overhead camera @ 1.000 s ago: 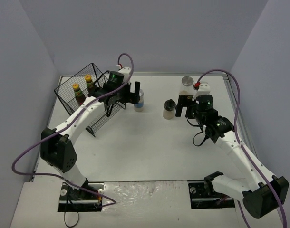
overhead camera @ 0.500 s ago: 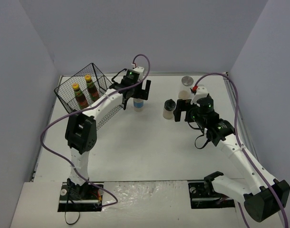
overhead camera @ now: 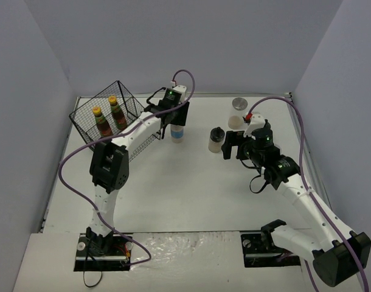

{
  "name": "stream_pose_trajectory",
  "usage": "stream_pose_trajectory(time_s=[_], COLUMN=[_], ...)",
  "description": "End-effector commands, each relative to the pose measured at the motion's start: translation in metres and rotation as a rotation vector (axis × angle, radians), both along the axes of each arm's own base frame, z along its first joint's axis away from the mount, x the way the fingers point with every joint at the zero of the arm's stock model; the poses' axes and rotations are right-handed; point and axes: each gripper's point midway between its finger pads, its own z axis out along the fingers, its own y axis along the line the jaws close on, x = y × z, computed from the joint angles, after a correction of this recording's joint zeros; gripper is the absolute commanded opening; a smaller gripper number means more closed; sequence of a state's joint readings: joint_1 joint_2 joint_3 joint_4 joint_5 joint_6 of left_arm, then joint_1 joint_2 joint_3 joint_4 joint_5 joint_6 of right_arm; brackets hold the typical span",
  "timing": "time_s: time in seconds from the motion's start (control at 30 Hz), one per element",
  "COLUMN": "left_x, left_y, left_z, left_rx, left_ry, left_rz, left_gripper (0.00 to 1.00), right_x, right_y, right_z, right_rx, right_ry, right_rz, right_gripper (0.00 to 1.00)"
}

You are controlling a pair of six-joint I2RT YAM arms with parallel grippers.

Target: Organize the condiment bottles

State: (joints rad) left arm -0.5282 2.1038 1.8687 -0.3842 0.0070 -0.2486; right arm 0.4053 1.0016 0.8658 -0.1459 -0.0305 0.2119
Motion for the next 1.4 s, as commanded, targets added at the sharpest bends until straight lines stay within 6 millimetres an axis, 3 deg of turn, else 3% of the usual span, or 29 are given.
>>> stream_pose_trajectory(time_s=[0.0, 0.13, 0.3, 0.4, 0.53, 0.67, 0.9, 1.1, 1.37], left_x=[-0.007, -0.024, -0.041, -0.045, -0.043, -0.034, 0.000, 0.016, 0.038], left_y=[-0.005, 0.006, 0.043, 0.071, 0.125, 0.158, 0.197, 0.199, 0.201], left_z=[0.085, 0.125, 0.191, 0.218, 0.245, 0.262, 0.240, 0.221, 0.173], left_rx=[-0.121, -0.137, -0.110, -0.112, -0.095, -0.118, -0.145, -0.142, -0.112], left_ry=[-0.109, -0.136, -0.201, -0.235, -0.279, -0.348, -0.365, -0.351, -0.327], left_rz=[-0.003, 0.007, 0.080, 0.141, 0.271, 0.365, 0.495, 0.516, 0.557], left_gripper=[0.18, 0.00, 0.00, 0.00, 0.00, 0.00, 0.00, 0.00, 0.00], right_x=[0.010, 0.011, 0.010, 0.011, 0.010, 0.009, 0.010, 0.010, 0.007], right_y=[0.007, 0.007, 0.006, 0.005, 0.006, 0.006, 0.007, 0.005, 0.004], right_z=[0.017, 0.017, 0.021, 0.024, 0.023, 0.023, 0.022, 0.020, 0.017], right_rx=[0.033, 0.035, 0.042, 0.045, 0.054, 0.056, 0.053, 0.047, 0.045], right_ry=[-0.064, -0.065, -0.076, -0.083, -0.081, -0.083, -0.078, -0.079, -0.077], right_rz=[0.013, 0.009, 0.004, -0.001, -0.002, -0.004, 0.001, -0.003, -0.002], right_gripper=[1.00, 1.00, 1.00, 1.00, 1.00, 1.00, 1.00, 1.00, 1.00])
